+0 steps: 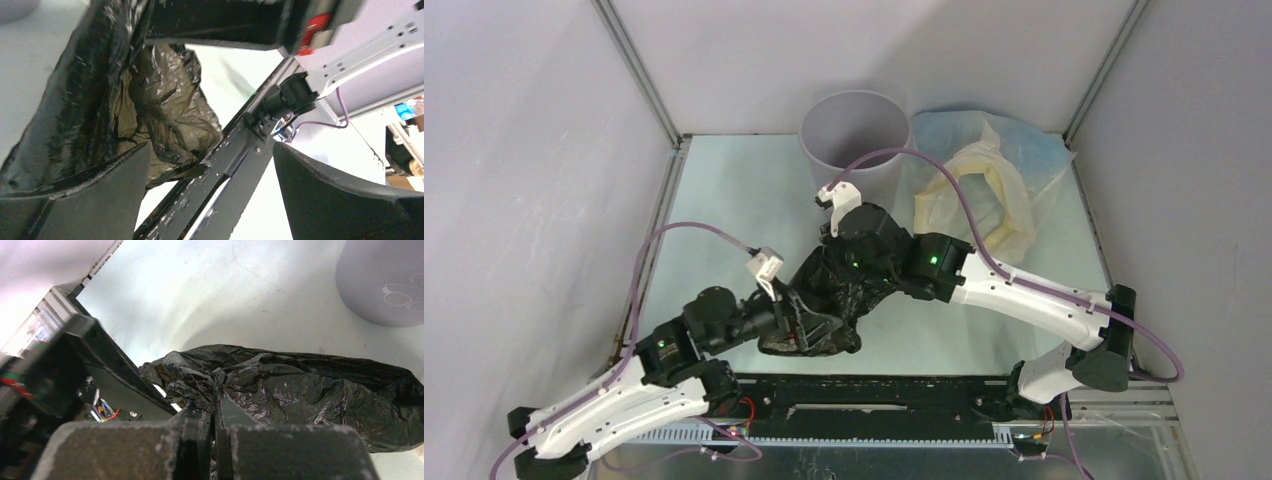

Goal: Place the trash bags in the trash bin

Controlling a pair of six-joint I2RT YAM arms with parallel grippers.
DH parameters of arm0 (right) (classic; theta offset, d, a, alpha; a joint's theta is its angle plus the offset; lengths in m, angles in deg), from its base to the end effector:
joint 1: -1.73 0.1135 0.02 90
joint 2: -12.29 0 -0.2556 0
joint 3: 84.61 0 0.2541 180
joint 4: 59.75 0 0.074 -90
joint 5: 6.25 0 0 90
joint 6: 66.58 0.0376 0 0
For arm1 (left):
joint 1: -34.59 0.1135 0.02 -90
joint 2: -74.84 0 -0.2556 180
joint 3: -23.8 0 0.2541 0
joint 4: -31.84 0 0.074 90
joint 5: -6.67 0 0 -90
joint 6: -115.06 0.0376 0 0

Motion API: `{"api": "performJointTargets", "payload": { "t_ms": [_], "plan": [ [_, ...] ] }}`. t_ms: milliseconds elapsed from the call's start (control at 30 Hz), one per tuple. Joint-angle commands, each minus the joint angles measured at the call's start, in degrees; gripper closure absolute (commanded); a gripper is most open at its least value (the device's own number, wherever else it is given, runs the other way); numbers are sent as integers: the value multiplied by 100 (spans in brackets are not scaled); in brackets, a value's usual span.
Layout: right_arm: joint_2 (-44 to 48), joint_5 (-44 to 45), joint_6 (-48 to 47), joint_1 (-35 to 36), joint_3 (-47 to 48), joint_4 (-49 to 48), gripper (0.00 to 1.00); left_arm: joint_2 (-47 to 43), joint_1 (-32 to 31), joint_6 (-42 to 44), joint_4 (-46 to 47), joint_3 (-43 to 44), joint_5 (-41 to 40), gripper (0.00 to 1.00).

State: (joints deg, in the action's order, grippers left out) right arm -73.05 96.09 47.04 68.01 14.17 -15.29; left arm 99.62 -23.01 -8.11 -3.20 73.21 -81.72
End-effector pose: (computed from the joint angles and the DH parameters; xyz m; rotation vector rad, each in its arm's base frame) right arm 0.1446 0.3092 0.3703 -0.6678 2.0760 0.7031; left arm 0.0680 -0.1092 0.3064 0.4252 1.8587 -1.1494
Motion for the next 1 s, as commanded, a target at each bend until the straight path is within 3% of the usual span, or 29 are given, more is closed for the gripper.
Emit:
{"api": "performJointTargets", "payload": {
  "t_ms": [0,200,267,333,433,467,600,767,867,967],
  "plan": [
    [-19,-141,241,-7,233,-185,100,359,-202,-23,644,-83,-446,0],
    [36,-356,293,16,220,-240,98,1268,-251,-26,654,125,-1316,7],
    [77,-422,257,21,200,-250,94,1426,-251,-104,686,160,-1523,17],
    [153,-485,220,18,158,-246,83,1507,-251,-96,739,146,-1650,40],
    [378,-278,198,18,-21,-193,54,1417,-243,-127,587,79,-2070,92],
    [507,-75,216,17,-132,-182,45,1327,-236,-184,482,43,-2204,99],
    [1201,746,420,-93,-857,-287,23,810,-86,-247,280,-199,-2049,100],
    [2115,913,1203,-699,-2041,-731,17,272,-41,-348,196,-533,-1734,100],
    [2574,928,2224,-1213,-2921,-1019,2,108,-40,-421,158,-681,-1619,100],
    [2909,967,3236,-1690,-3618,-1264,0,-3,-42,-474,157,-780,-1539,100]
  ]
}}
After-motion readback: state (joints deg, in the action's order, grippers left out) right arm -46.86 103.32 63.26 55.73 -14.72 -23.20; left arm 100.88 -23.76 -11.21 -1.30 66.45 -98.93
